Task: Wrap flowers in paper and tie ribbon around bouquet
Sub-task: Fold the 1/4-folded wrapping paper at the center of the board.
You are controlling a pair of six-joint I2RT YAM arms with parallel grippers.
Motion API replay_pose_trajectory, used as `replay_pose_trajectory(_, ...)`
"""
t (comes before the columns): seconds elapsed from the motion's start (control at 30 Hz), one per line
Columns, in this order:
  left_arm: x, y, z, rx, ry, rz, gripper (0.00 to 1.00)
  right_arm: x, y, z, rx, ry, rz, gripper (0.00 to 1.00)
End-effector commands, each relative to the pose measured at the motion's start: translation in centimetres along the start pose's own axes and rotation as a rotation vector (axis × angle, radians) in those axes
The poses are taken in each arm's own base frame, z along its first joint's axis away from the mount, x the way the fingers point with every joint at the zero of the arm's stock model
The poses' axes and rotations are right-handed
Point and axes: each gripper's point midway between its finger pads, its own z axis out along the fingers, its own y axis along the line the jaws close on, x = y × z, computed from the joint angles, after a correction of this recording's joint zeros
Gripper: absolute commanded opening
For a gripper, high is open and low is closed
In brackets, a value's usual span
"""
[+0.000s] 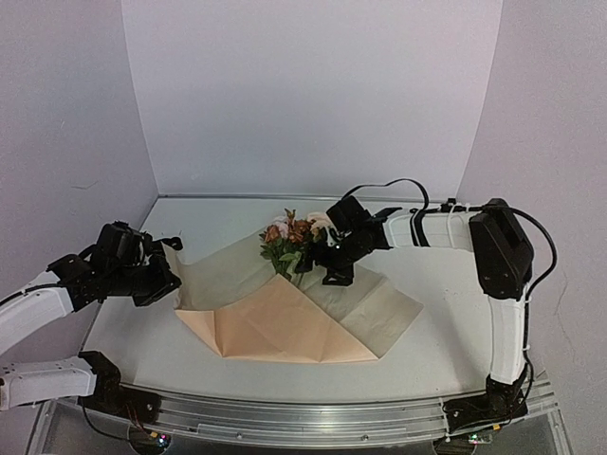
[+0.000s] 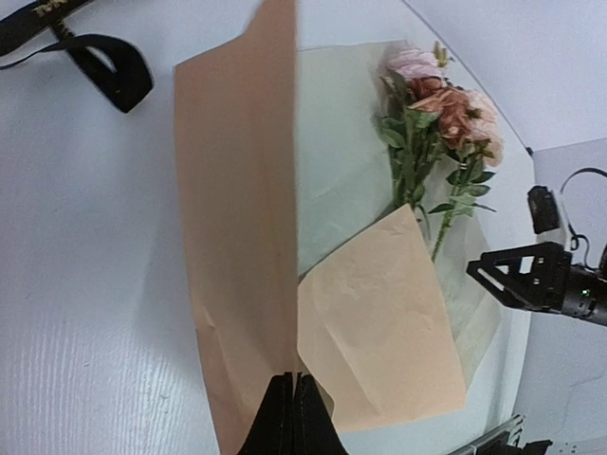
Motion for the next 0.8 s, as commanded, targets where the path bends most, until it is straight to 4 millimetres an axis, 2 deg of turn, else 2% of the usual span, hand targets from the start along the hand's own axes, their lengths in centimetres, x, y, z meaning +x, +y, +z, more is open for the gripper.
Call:
replay_pose_trajectory(0.0,-2.9,-7.3,-2.2,0.278,-0.078,0.125,0.00,-0.2,0.7,-4.0,0.015,-0.102,-0.040,0.81)
replay_pose_trajectory(0.1,-2.3,-10.1,-1.5,0.353,-0.025,0.205,0.00,-0.2,-0.3,-5.6,0.071,-0.170,-0.034,0.74)
replay_pose_trajectory(0.17,-1.0,-12.5,-0.8,0.403,0.012,0.269,0.00,0.3,-0.9,-6.2,0.107,-0.197,-0.036,0.69)
replay_pose_trajectory(0.33,2.8,-16.3,2.8,0.444,0.136,0.396,0.00,1.8,-2.6,-7.1,0.188,-0.254,-0.010,0.63)
replay_pose_trajectory(0.47,6.7,-17.8,6.5,0.445,0.249,0.489,0.00,3.1,-3.5,-7.8,0.220,-0.298,0.023,0.62)
replay_pose_trajectory(0.57,9.9,-17.9,9.3,0.420,0.337,0.556,0.00,3.8,-3.5,-7.7,0.194,-0.300,0.048,0.65)
replay_pose_trajectory(0.7,12.8,-18.2,11.2,0.411,0.393,0.620,0.00,4.1,-3.2,-7.3,0.140,-0.300,0.082,0.67)
replay_pose_trajectory(0.77,13.4,-18.0,11.9,0.400,0.396,0.638,0.00,3.8,-2.3,-7.4,0.094,-0.313,0.083,0.70)
